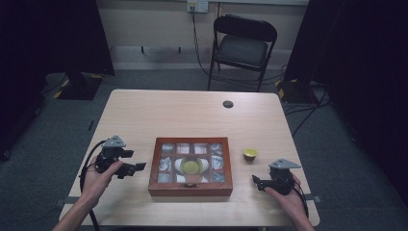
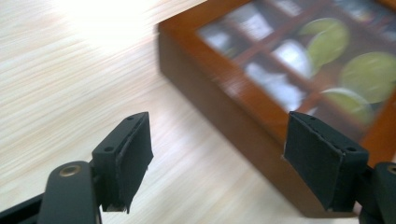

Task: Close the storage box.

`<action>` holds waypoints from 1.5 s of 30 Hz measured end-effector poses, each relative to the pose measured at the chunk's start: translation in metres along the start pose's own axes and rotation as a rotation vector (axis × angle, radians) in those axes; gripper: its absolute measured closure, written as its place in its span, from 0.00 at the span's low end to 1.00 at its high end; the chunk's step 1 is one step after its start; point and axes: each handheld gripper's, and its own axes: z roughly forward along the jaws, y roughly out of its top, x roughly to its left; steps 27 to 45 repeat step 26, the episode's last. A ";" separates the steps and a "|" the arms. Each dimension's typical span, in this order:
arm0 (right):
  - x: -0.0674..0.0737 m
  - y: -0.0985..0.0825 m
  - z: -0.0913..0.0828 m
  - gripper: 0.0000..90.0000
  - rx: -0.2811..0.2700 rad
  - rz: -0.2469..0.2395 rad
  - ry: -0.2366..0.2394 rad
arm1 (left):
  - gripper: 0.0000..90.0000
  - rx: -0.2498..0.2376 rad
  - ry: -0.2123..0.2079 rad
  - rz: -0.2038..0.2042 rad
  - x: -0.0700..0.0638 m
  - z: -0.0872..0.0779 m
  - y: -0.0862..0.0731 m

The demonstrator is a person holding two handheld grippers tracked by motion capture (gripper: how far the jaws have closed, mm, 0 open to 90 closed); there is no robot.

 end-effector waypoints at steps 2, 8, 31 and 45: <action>0.000 0.000 0.000 0.16 0.000 0.000 0.000 | 0.25 -0.021 0.029 -0.019 0.007 0.000 -0.008; 0.000 0.000 0.000 0.16 0.000 0.000 0.000 | 0.24 -0.026 0.114 -0.041 0.021 0.010 -0.035; 0.000 0.000 0.000 0.15 0.002 -0.001 -0.002 | 0.10 -0.006 0.157 0.027 0.022 0.036 -0.064; 0.000 0.000 0.000 0.15 0.002 -0.001 -0.002 | 0.10 -0.006 0.157 0.027 0.022 0.036 -0.064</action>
